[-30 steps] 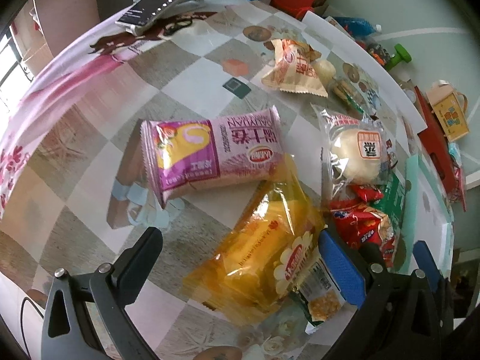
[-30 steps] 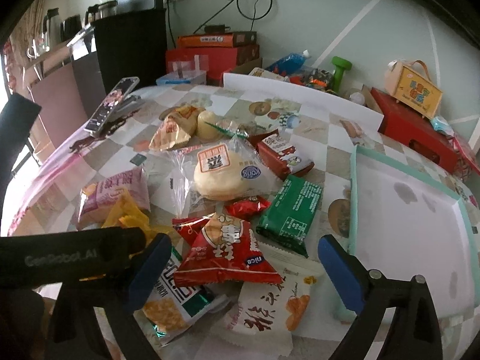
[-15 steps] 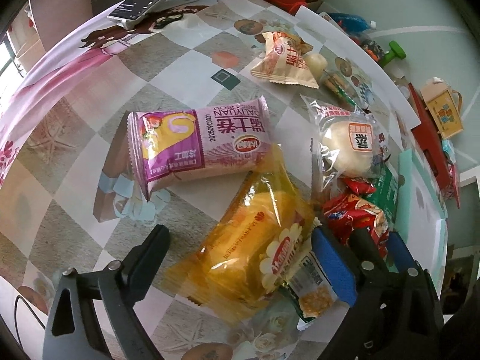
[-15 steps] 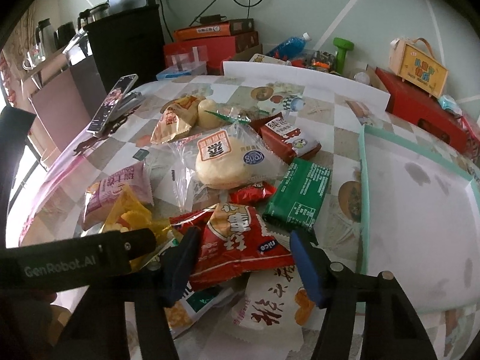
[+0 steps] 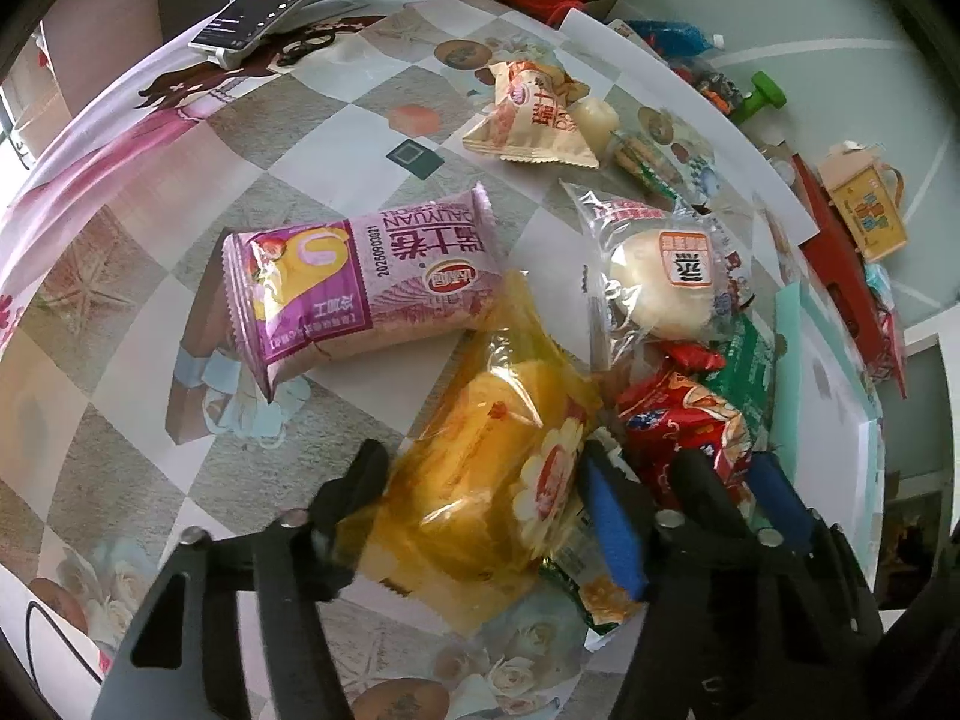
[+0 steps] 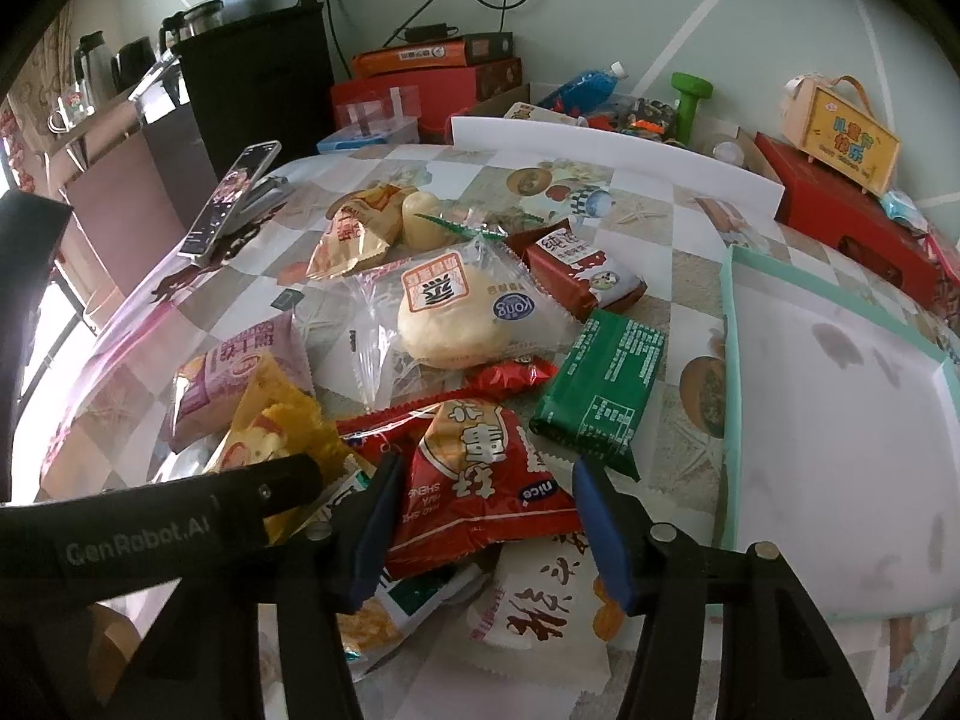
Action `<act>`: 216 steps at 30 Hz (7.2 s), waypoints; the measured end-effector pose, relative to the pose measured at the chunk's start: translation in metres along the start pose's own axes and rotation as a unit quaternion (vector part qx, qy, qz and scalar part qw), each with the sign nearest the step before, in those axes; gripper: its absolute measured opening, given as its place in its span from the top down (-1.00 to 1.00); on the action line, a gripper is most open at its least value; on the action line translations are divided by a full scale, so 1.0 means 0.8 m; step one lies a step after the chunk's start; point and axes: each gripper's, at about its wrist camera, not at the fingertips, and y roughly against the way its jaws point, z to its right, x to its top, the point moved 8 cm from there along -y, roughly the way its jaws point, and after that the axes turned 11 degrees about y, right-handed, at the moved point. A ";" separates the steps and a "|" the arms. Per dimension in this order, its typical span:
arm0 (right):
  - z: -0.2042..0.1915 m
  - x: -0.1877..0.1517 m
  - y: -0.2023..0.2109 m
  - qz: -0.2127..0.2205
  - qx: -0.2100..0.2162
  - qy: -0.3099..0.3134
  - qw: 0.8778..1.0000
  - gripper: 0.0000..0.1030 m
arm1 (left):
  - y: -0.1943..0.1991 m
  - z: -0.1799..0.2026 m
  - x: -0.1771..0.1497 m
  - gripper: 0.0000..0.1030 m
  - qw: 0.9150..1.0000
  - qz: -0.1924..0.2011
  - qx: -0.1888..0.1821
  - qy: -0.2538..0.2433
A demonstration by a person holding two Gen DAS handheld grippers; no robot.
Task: Organize snacks
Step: 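Grasp the red chip bag with the right gripper while the left grasps the yellow bun bag, then lift the red chip bag and yellow bun bag off the pile with both grippers, then lower both bags into the green-rimmed tray and open both grippers, then move both grippers back to the snack pile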
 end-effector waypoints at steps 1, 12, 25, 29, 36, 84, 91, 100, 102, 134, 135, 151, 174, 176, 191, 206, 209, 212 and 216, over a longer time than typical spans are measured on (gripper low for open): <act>0.000 0.000 0.001 0.000 0.001 0.000 1.000 -0.13 | 0.001 0.000 0.000 -0.20 1.000 0.000 -0.003 0.002; 0.007 0.000 0.011 0.005 0.016 -0.017 1.000 0.29 | 0.014 -0.013 -0.006 -0.12 1.000 -0.003 -0.024 0.013; 0.007 0.009 0.011 0.021 -0.002 0.014 1.000 -0.40 | 0.023 -0.026 -0.008 -0.12 0.999 -0.003 -0.023 0.027; 0.001 0.012 0.004 0.023 -0.006 0.034 0.999 -0.56 | 0.024 -0.030 -0.008 -0.12 0.999 -0.006 -0.025 0.034; 0.010 0.010 -0.018 0.006 -0.004 0.027 1.000 -0.56 | 0.024 -0.033 -0.007 -0.12 0.999 -0.010 -0.029 0.042; 0.058 0.003 0.035 0.025 0.047 -0.075 0.996 -0.14 | 0.036 -0.002 -0.014 0.09 0.999 0.013 -0.032 -0.001; 0.034 -0.015 0.016 -0.011 0.051 -0.045 0.998 -0.33 | 0.026 -0.007 -0.016 0.07 1.000 0.000 -0.023 0.002; 0.027 -0.026 0.003 -0.035 0.054 -0.050 0.997 -0.23 | 0.013 -0.009 -0.018 -0.02 1.000 -0.013 -0.014 -0.003; 0.027 -0.025 0.005 -0.033 0.052 -0.050 0.997 -0.18 | 0.013 -0.008 -0.018 -0.02 1.000 -0.012 -0.014 -0.005; 0.275 -0.072 0.111 -0.002 -0.200 -0.191 0.961 -0.10 | 0.064 0.163 -0.041 0.10 0.979 0.031 -0.111 -0.167; 0.287 -0.079 0.112 -0.007 -0.209 -0.199 0.957 -0.10 | 0.063 0.180 -0.043 0.10 0.976 0.032 -0.118 -0.179; 0.382 -0.166 0.127 -0.043 -0.237 -0.320 0.916 -0.19 | -0.012 0.337 -0.116 -0.01 0.939 0.008 -0.133 -0.316; 0.290 -0.066 0.134 0.092 -0.150 -0.248 0.953 -1.00 | 0.078 0.165 0.011 -0.99 0.939 0.255 0.004 -0.232; 0.272 -0.052 0.136 0.109 -0.132 -0.241 0.955 -1.00 | 0.089 0.147 0.019 -0.99 0.937 0.268 0.016 -0.225; 0.099 0.001 0.088 0.086 -0.014 -0.138 0.987 -1.00 | 0.107 0.027 0.062 -0.99 0.970 0.208 0.000 -0.128; -0.040 -0.015 0.019 -0.017 0.047 0.023 0.998 -1.00 | 0.063 -0.039 0.084 -0.99 0.989 0.127 0.010 -0.080; -0.053 -0.023 0.009 -0.035 0.051 0.048 0.997 -1.00 | 0.051 -0.035 0.080 -0.99 0.989 0.111 0.022 -0.098; -0.059 -0.029 0.003 -0.048 0.051 0.066 0.995 -1.00 | 0.040 -0.028 0.077 -0.99 0.987 0.099 0.027 -0.120; -0.062 -0.034 -0.008 -0.061 0.042 0.085 0.994 -0.99 | 0.025 -0.018 0.073 -0.99 0.984 0.087 0.046 -0.151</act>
